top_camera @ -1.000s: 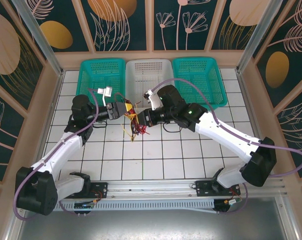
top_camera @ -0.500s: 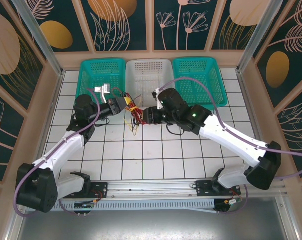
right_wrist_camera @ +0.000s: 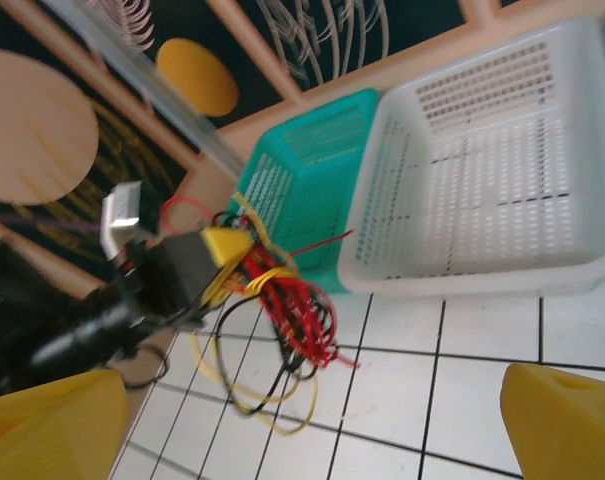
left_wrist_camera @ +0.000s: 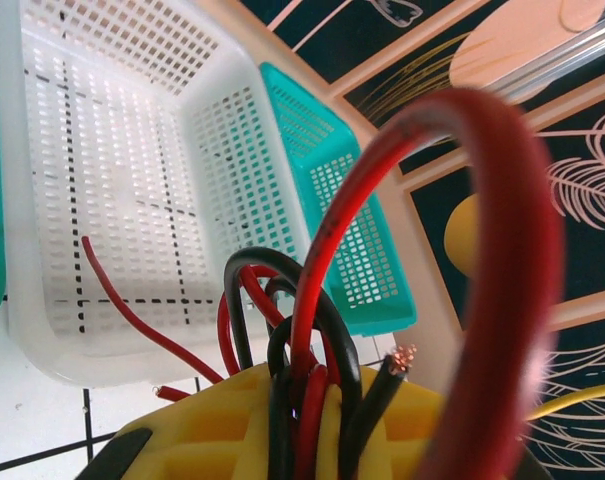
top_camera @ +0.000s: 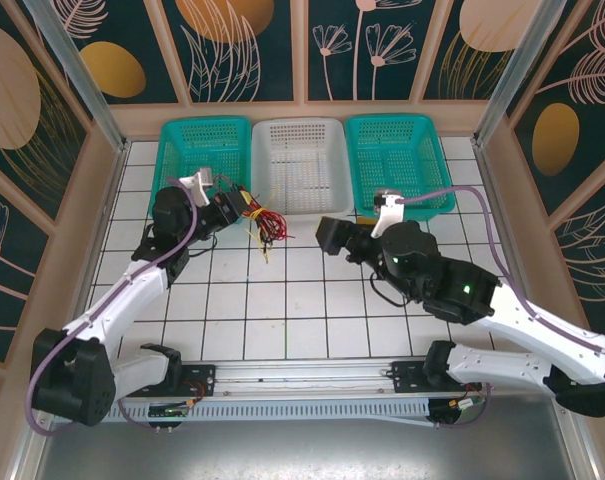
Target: Untangle the cables
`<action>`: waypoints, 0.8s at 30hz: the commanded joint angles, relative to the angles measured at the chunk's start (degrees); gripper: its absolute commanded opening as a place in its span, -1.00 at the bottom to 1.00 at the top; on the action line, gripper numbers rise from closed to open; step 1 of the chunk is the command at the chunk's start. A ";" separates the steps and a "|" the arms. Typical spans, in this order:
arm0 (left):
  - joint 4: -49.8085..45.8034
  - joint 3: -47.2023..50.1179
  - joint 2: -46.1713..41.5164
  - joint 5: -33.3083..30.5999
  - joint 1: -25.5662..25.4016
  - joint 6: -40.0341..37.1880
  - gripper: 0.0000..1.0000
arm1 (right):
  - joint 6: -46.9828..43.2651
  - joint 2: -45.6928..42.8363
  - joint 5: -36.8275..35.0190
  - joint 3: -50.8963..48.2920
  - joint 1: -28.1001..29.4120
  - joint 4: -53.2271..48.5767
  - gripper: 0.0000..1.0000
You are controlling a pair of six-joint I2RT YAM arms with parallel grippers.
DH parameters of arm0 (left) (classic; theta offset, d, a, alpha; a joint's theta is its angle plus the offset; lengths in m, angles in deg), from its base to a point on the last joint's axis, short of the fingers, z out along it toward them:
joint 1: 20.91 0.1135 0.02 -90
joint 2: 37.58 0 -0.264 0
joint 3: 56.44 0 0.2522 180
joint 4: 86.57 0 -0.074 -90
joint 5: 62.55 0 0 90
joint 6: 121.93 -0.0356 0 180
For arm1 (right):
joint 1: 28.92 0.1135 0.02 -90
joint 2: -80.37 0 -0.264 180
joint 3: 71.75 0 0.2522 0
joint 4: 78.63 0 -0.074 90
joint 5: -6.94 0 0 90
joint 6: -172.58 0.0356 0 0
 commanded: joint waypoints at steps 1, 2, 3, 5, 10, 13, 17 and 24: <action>-1.06 0.68 -2.68 -0.97 0.13 -1.44 -1.00 | 3.62 7.01 -7.78 5.27 -2.63 -8.66 0.98; -1.94 0.46 -2.63 -1.15 0.17 -1.65 -1.00 | 4.17 9.27 -9.39 7.38 -2.75 -11.17 0.98; -2.61 0.11 -2.55 -0.89 0.13 -1.72 -1.00 | 4.30 11.32 -9.94 9.13 -2.73 -12.53 0.98; -2.59 -0.12 -2.40 0.51 0.12 -1.20 -1.00 | 1.88 15.52 -8.99 12.25 -2.68 -12.86 0.98; -2.88 -0.60 -2.72 2.64 0.15 -1.02 -1.00 | -8.86 19.35 -3.31 12.69 -2.37 -1.46 0.98; -3.97 -0.65 -3.81 2.39 0.12 -2.05 -1.00 | -13.66 18.11 7.15 9.68 -4.54 7.99 0.95; -2.66 -0.20 -4.61 3.90 0.15 -2.16 -1.00 | -11.43 18.57 28.67 7.23 -13.90 14.61 0.79; -3.25 -0.74 -4.34 6.52 0.15 -3.38 -1.00 | -12.24 23.78 39.22 10.83 -17.97 15.21 0.56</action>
